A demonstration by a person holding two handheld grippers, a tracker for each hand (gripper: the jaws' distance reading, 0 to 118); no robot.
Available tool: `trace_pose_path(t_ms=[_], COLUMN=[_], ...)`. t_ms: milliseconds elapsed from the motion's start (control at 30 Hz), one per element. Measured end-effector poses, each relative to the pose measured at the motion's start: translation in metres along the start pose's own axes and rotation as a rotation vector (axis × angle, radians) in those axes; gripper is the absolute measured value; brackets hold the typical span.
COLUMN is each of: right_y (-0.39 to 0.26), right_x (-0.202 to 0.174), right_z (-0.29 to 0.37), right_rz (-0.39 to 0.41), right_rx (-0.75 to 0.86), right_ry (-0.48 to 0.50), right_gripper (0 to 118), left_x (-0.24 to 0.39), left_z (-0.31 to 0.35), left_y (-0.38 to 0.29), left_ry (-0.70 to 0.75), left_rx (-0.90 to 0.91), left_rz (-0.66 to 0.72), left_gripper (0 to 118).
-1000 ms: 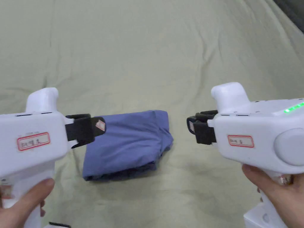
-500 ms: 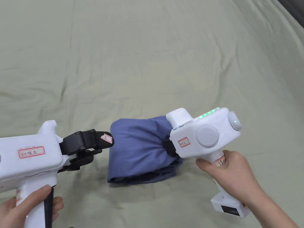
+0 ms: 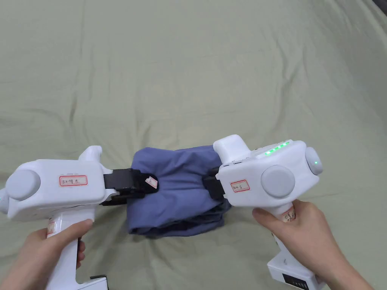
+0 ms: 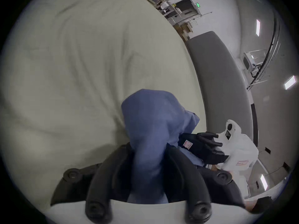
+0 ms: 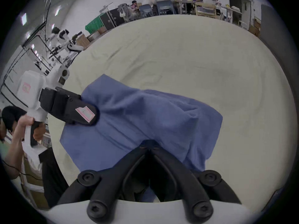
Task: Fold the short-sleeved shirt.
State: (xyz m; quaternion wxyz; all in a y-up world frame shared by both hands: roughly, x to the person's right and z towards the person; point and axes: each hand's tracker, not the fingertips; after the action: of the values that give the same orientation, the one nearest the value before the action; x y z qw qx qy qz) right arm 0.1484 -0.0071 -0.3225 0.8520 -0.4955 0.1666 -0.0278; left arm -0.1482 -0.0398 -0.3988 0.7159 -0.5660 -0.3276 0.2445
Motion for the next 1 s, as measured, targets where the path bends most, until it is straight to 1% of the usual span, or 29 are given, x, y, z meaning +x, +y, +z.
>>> trace_pose_path(t_ms=[33, 67, 133, 200, 233, 300, 400, 500, 600, 700, 767, 867, 900, 933, 967, 1000], right_y=[0.001, 0.002, 0.005, 0.01, 0.013, 0.021, 0.036, 0.052, 0.064, 0.07, 0.073, 0.075, 0.075, 0.075, 0.075, 0.076], right_x=[-0.007, -0.01, -0.016, -0.025, -0.031, -0.04, -0.06, -0.082, -0.103, -0.118, -0.126, -0.133, -0.134, -0.135, -0.134, -0.135], right_z=[0.004, 0.008, 0.021, 0.035, 0.043, 0.054, 0.059, 0.056, 0.052, 0.047, 0.042, 0.038, 0.039, 0.039, 0.039, 0.039], right_rz=[0.022, 0.011, -0.026, -0.025, -0.017, -0.017, 0.008, 0.041, 0.068, 0.078, 0.093, 0.11, 0.114, 0.115, 0.118, 0.124], right_rx=[0.014, 0.019, 0.063, 0.107, 0.124, 0.148, 0.178, 0.187, 0.195, 0.199, 0.193, 0.178, 0.176, 0.175, 0.176, 0.174], right_ry=[-0.014, -0.006, 0.043, 0.051, 0.057, 0.072, 0.094, 0.101, 0.122, 0.137, 0.135, 0.127, 0.128, 0.129, 0.13, 0.126], right_gripper=[3, 3, 3, 3, 3, 3, 3, 3, 3, 3, 3, 3, 3, 3, 3, 3], left_x=[0.002, 0.001, -0.002, -0.01, -0.014, -0.024, -0.057, -0.085, -0.122, -0.148, -0.166, -0.188, -0.191, -0.192, -0.19, -0.187], left_z=[0.003, 0.006, 0.02, 0.039, 0.054, 0.087, 0.147, 0.205, 0.255, 0.286, 0.291, 0.29, 0.291, 0.294, 0.299, 0.307], left_y=[0.002, 0.005, 0.009, 0.01, 0.011, 0.015, 0.02, 0.026, 0.035, 0.04, 0.041, 0.037, 0.031, 0.025, 0.018, 0.011], left_ry=[0.0, -0.001, -0.014, -0.047, -0.027, 0.084, 0.185, 0.342, 0.457, 0.577, 0.588, 0.524, 0.529, 0.562, 0.598, 0.62], left_rx=[-0.007, -0.006, -0.011, 0.003, 0.017, 0.056, 0.103, 0.138, 0.162, 0.178, 0.168, 0.186, 0.214, 0.237, 0.27, 0.308], left_rz=[-0.004, -0.014, -0.017, 0.013, 0.007, -0.042, -0.016, -0.029, 0.027, 0.065, 0.092, 0.191, 0.209, 0.209, 0.187, 0.16], left_gripper=[30, 30, 30, 29, 29, 29, 29, 29, 29, 29, 29, 30, 43, 67, 83, 84])
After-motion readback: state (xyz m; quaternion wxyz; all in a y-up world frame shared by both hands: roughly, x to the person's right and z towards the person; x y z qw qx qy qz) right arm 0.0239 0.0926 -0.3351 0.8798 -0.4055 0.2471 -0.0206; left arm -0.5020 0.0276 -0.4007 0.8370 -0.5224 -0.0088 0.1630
